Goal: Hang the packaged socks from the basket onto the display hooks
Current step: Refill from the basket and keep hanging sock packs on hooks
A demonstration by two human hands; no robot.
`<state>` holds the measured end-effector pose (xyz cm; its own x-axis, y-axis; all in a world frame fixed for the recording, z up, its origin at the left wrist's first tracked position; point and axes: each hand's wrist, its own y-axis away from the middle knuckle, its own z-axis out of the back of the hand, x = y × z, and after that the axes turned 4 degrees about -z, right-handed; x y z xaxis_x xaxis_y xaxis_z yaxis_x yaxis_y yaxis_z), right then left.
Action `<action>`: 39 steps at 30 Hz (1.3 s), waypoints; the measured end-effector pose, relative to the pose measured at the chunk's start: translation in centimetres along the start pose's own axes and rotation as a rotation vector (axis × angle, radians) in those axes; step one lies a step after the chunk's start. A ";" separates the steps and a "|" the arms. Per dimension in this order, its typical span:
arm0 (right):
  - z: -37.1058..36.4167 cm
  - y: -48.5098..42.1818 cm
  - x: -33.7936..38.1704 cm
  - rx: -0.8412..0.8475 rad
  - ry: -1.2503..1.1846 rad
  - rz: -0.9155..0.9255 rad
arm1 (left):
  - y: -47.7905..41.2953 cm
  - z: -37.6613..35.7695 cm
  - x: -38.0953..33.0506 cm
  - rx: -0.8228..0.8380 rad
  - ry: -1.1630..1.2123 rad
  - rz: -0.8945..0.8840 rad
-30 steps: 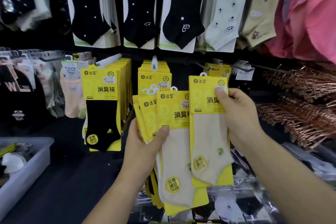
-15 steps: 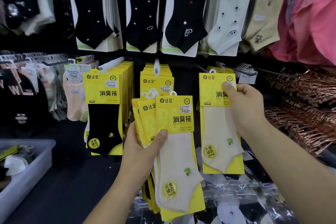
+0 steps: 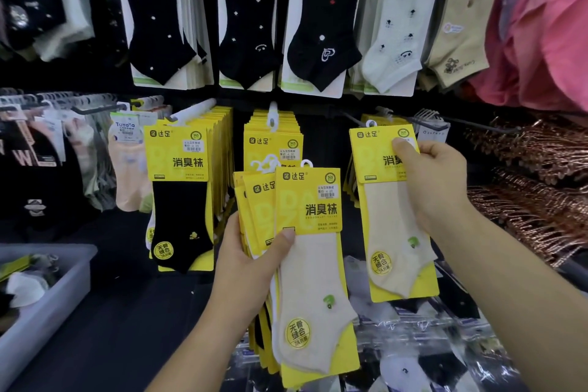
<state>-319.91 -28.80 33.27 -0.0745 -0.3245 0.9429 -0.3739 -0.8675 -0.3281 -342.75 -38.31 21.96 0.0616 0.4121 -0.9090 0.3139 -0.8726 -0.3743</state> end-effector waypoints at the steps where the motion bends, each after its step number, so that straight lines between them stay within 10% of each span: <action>1: 0.0 -0.2 -0.2 0.005 0.005 0.006 | 0.0 0.0 0.0 0.002 -0.001 0.000; 20: -1.0 1.2 -5.5 0.057 0.218 -0.138 | -0.1 -0.3 -0.1 0.002 0.008 0.001; 27: -1.8 7.7 -3.6 0.575 0.178 -0.026 | 0.2 -1.0 -0.2 0.022 0.042 -0.017; 39: -0.3 4.9 -1.1 0.212 -0.028 -0.073 | 0.2 -0.4 -0.1 0.085 0.130 0.040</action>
<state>-321.90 -32.57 30.62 -0.0274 -0.2657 0.9637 -0.1745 -0.9480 -0.2663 -342.30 -38.37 22.03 0.1960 0.4026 -0.8942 0.2274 -0.9057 -0.3579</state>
